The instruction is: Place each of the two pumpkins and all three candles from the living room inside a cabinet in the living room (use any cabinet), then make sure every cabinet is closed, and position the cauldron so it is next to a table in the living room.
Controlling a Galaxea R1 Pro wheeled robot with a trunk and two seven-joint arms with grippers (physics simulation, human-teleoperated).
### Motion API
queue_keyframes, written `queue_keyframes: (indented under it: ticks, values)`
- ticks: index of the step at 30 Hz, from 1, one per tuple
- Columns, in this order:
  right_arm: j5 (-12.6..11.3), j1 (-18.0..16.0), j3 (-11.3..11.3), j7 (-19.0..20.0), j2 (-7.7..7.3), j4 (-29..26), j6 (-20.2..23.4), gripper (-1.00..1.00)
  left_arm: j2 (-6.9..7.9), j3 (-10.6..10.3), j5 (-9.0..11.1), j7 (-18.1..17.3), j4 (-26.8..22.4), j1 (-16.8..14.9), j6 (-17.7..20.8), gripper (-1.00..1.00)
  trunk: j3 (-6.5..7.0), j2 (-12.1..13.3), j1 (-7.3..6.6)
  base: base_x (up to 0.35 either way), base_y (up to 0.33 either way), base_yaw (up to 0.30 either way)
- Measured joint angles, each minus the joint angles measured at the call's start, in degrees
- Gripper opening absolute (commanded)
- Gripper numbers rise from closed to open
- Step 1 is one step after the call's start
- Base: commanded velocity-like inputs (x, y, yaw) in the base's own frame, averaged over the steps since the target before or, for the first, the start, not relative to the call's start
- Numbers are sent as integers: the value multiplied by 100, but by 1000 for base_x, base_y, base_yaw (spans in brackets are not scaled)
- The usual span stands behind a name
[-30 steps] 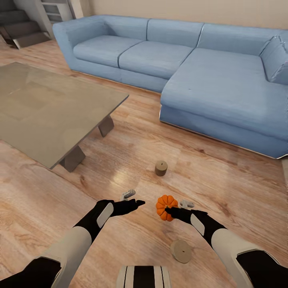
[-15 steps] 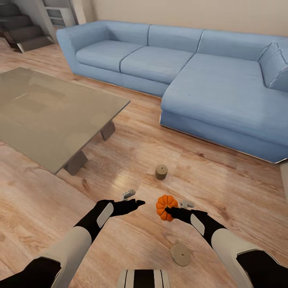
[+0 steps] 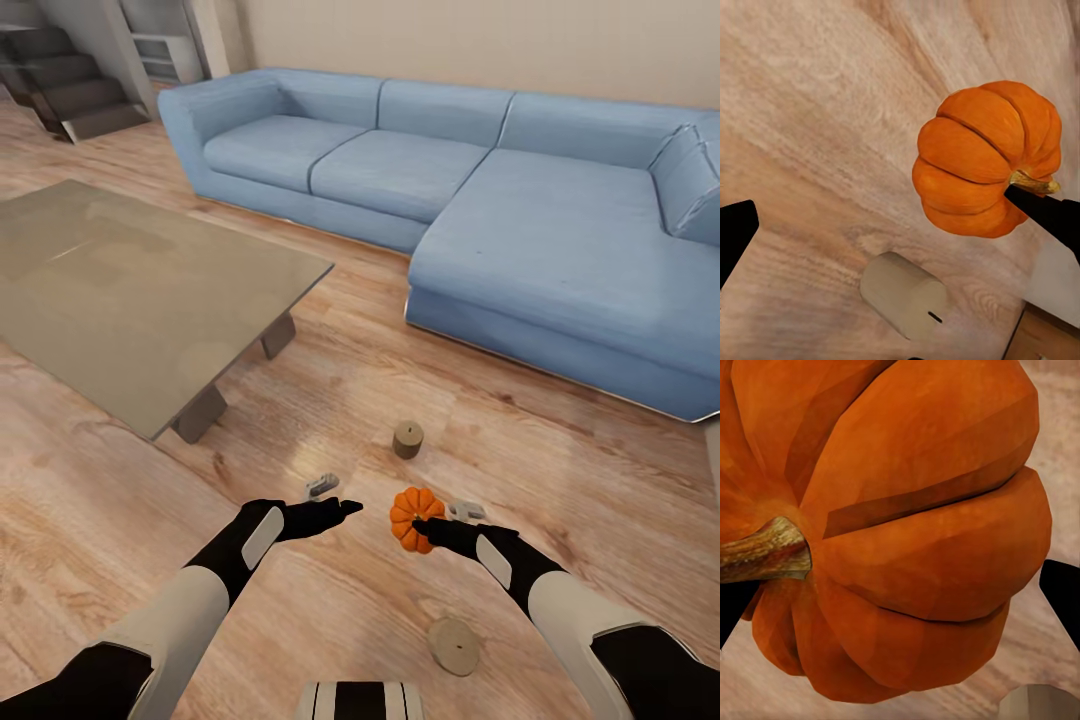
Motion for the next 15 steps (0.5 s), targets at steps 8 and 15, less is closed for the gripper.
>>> queue_keyframes:
  ticks: [8,15]
  values:
    - [3,0,-1,-1,3,0,-1,-100,8,0,0,2,0,0,0,100,70,0,0,0,0,64]
    - [1,0,0,-1,7,0,0,-100,8,3,-6,1,221,0,-236,100,130,0,0,0,0,66]
